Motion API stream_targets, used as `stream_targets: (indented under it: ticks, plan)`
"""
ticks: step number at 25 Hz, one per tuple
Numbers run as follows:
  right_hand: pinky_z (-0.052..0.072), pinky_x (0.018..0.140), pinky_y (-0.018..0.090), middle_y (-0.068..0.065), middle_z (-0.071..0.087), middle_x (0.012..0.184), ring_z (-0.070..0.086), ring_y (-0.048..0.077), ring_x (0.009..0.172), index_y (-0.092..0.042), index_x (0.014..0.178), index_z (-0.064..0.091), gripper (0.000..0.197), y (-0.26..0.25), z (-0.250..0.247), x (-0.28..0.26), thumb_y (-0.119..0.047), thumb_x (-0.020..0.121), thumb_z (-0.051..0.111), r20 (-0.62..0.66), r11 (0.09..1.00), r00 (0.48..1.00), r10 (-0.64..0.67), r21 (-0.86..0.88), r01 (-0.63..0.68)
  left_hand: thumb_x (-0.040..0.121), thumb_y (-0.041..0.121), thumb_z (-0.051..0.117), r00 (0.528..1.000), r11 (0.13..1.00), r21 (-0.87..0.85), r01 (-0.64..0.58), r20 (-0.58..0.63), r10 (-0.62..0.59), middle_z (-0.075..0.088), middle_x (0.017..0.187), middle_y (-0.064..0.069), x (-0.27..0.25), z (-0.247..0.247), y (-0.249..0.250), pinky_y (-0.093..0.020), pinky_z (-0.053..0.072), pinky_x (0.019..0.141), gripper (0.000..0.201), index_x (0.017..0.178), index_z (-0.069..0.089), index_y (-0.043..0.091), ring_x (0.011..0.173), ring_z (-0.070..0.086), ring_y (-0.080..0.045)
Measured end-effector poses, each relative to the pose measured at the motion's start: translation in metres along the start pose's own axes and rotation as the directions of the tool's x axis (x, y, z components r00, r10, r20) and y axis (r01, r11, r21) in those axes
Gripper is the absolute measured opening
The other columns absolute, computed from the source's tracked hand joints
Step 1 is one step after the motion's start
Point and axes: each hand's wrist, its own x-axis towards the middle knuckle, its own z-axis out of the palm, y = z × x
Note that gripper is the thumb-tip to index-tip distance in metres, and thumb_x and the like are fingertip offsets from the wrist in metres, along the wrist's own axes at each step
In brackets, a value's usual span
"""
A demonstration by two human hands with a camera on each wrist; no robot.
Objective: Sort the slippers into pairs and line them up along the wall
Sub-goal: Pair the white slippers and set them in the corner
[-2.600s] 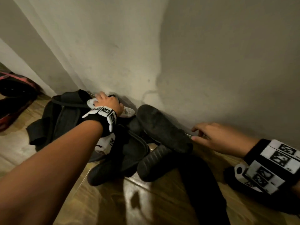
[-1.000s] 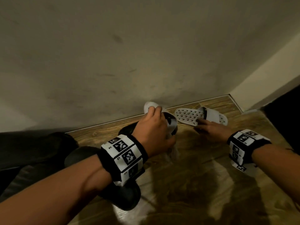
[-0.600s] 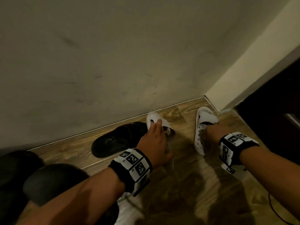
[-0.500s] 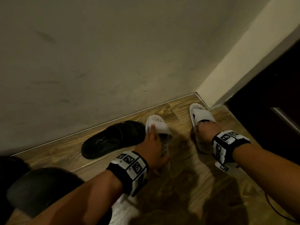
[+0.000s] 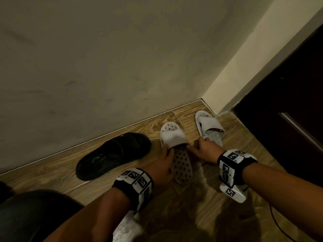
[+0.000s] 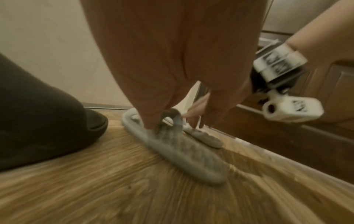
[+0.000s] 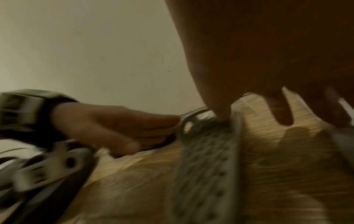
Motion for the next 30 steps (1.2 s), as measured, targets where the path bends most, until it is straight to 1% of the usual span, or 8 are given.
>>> stream_targets:
  ticks: [3, 6, 9, 12, 16, 21, 26, 30]
  plan:
    - [0.049, 0.084, 0.043, 0.017, 0.057, 0.118, 0.057, 0.035, 0.104, -0.009, 0.116, 0.051, 0.055, -0.021, 0.011, -0.015, -0.057, 0.094, 0.038, -0.133, 0.979, 0.978, -0.159, -0.151, 0.139, 0.1, 0.023, 0.038, 0.987, 0.995, 0.024, -0.098, -0.124, 0.1, -0.004, 0.162, -0.012, -0.001, 0.002, -0.005, -0.033, 0.013, 0.12, 0.063, 0.153, 0.004, 0.016, 0.149, 0.01, -0.028]
    - [0.049, 0.077, 0.04, 0.013, 0.061, 0.11, 0.06, 0.033, 0.1, -0.009, 0.114, 0.053, 0.046, -0.038, 0.02, -0.029, -0.049, 0.096, 0.038, -0.231, 0.976, 0.958, -0.17, -0.171, 0.132, 0.1, 0.024, 0.038, 0.974, 0.988, 0.073, -0.139, -0.17, 0.15, 0.011, 0.161, -0.008, -0.007, 0.0, -0.013, -0.03, 0.005, 0.121, 0.054, 0.151, 0.021, 0.015, 0.149, 0.012, -0.021]
    - [0.046, 0.094, 0.044, 0.016, 0.056, 0.125, 0.054, 0.035, 0.113, -0.013, 0.128, 0.048, 0.042, -0.045, 0.033, -0.036, -0.04, 0.098, 0.039, -0.073, 0.939, 0.944, -0.321, -0.154, 0.307, 0.101, 0.026, 0.036, 0.985, 0.987, 0.089, -0.133, -0.101, 0.141, 0.002, 0.162, -0.007, -0.009, -0.002, -0.02, -0.033, 0.008, 0.123, 0.054, 0.152, 0.018, 0.017, 0.15, 0.006, -0.02]
    - [0.031, 0.108, 0.045, 0.017, 0.04, 0.147, 0.04, 0.034, 0.131, -0.018, 0.146, 0.036, 0.057, -0.048, 0.049, -0.046, -0.048, 0.097, 0.039, 0.02, 0.894, 0.912, -0.409, -0.19, 0.405, 0.102, 0.026, 0.034, 0.993, 0.992, 0.078, -0.097, -0.066, 0.102, 0.002, 0.163, -0.006, -0.011, -0.006, -0.019, -0.033, 0.013, 0.123, 0.053, 0.152, 0.018, 0.02, 0.15, 0.01, -0.02]
    - [0.031, 0.108, 0.048, 0.019, 0.029, 0.155, 0.035, 0.037, 0.136, -0.015, 0.152, 0.016, 0.087, -0.033, 0.047, -0.043, -0.07, 0.088, 0.035, 0.059, 0.92, 0.958, -0.279, -0.268, 0.285, 0.1, 0.015, 0.037, 0.995, 0.997, 0.061, -0.04, -0.087, 0.045, 0.024, 0.157, -0.008, -0.017, -0.012, -0.014, -0.034, 0.036, 0.111, 0.055, 0.151, 0.02, 0.02, 0.136, 0.04, -0.024]
    - [0.032, 0.107, 0.05, 0.022, 0.031, 0.149, 0.036, 0.04, 0.131, -0.025, 0.154, 0.007, 0.088, -0.002, 0.024, -0.018, -0.076, 0.086, 0.028, 0.029, 0.931, 0.999, -0.027, -0.364, 0.036, 0.099, 0.019, 0.038, 0.999, 0.998, 0.063, 0.013, -0.031, -0.011, 0.01, 0.162, -0.007, -0.021, -0.01, -0.015, -0.032, 0.024, 0.119, 0.06, 0.153, 0.011, 0.02, 0.146, 0.023, -0.023]
    - [0.017, 0.118, 0.054, 0.029, -0.012, 0.157, 0.011, 0.053, 0.143, -0.05, 0.148, -0.003, 0.082, 0.022, 0.02, -0.006, -0.078, 0.082, 0.036, 0.188, 0.992, 0.974, 0.128, -0.041, -0.123, 0.097, 0.024, 0.044, 1.0, 0.999, 0.043, 0.028, -0.015, -0.027, 0.012, 0.161, -0.006, -0.018, -0.005, -0.021, -0.034, 0.027, 0.119, 0.066, 0.153, 0.009, 0.023, 0.146, 0.024, -0.021]
    - [0.007, 0.121, 0.053, 0.029, -0.013, 0.158, 0.0, 0.047, 0.146, -0.048, 0.15, 0.001, 0.09, 0.03, 0.012, 0.001, -0.086, 0.075, 0.034, 0.218, 0.996, 0.975, 0.033, 0.072, -0.05, 0.096, 0.032, 0.046, 1.0, 0.999, 0.019, 0.026, 0.005, -0.026, 0.011, 0.162, -0.004, -0.02, -0.002, -0.023, -0.033, 0.029, 0.118, 0.071, 0.153, 0.004, 0.025, 0.145, 0.025, -0.02]
